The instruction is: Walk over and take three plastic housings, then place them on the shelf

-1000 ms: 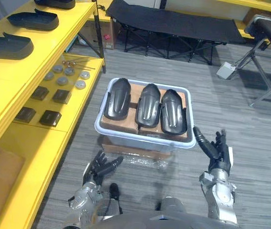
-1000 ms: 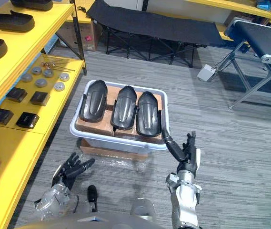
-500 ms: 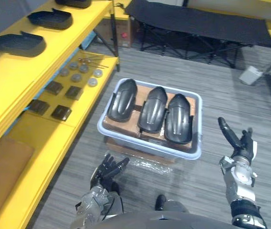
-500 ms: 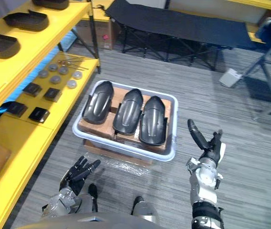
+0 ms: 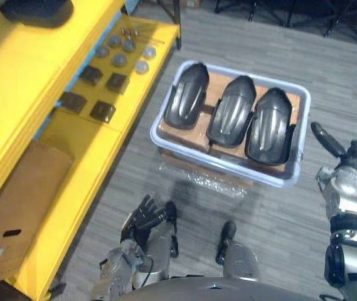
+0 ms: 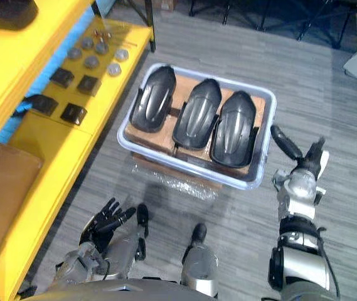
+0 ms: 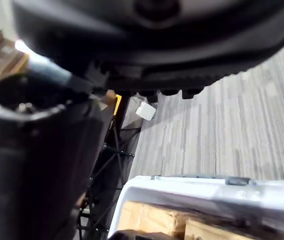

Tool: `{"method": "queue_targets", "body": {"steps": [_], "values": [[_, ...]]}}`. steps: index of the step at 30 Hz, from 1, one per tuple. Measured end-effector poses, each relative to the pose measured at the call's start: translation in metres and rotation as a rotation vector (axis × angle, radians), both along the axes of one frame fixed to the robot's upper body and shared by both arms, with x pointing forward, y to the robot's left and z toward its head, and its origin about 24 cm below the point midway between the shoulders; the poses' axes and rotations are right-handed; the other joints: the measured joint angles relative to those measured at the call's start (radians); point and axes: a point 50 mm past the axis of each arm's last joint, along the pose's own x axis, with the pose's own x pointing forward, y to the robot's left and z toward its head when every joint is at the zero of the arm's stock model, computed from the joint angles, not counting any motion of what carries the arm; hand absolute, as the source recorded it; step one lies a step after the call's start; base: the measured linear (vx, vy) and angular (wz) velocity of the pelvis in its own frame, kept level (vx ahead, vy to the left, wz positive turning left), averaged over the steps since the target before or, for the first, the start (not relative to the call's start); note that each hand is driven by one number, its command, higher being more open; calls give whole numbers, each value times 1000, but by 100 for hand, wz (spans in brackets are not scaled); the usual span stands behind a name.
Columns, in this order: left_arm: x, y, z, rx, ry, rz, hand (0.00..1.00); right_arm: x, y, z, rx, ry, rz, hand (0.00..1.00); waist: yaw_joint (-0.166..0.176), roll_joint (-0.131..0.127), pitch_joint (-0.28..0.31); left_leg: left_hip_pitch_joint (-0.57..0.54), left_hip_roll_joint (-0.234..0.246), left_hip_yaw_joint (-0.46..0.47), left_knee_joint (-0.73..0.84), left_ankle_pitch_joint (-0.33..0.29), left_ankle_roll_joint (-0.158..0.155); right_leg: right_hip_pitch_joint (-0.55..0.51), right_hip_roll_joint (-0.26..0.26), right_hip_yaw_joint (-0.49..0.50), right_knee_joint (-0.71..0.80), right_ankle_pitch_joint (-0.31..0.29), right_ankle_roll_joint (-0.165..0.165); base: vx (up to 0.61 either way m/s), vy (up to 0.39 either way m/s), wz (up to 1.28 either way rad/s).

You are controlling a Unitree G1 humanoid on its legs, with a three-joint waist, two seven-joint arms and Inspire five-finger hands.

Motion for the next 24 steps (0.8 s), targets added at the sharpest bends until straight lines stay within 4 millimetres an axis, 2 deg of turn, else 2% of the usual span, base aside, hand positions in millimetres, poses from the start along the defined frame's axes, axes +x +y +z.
{"method": "queue_targets", "body": {"steps": [2, 7, 9, 12, 15, 20, 24], "values": [[6, -1, 3, -2, -19, -3, 100, 5, -5, 13, -54, 13, 2, 100, 5, 0, 26, -1, -2, 0, 2, 6, 10, -1, 0, 1, 1, 3, 0, 0, 0, 0], [16, -4, 12, -7, -80, -15, 100, 20, -10, 42, -160, 62, 26, 100, 19, 4, 35, -76, 7, 1, 54, 0, 15, -56, 4, 6, 4, 12, -9, 18, -22, -3], [25, -11, 17, -8, -109, -42, 100, 29, -12, 63, -222, 88, 56, 100, 21, 16, 49, -107, 12, 0, 94, -17, 17, -72, 10, 8, 8, 16, -12, -2, -38, -3], [35, -18, 23, -7, -142, -66, 100, 37, -10, 83, -308, 133, 102, 100, 28, 25, 71, -149, 24, 0, 155, -45, 17, -90, 18, 14, 13, 19, -14, -29, -22, -8], [45, -22, 28, 4, -155, -59, 100, 39, -11, 85, -314, 198, 126, 100, 47, 25, 72, -188, 35, -3, 198, -61, 15, -113, 26, 14, 22, 19, -17, -8, -5, -2], [52, -24, 32, 17, -165, -45, 100, 48, -3, 87, -317, 256, 184, 100, 53, 26, 78, -239, 46, -18, 253, -81, 16, -139, 33, 5, 38, 15, -24, -6, -2, 3], [58, -26, 34, 23, -177, -40, 100, 56, 5, 96, -329, 273, 226, 100, 70, 39, 96, -256, 48, -21, 263, -83, 16, -158, 32, 4, 50, 14, -26, 0, 0, 0]]}}
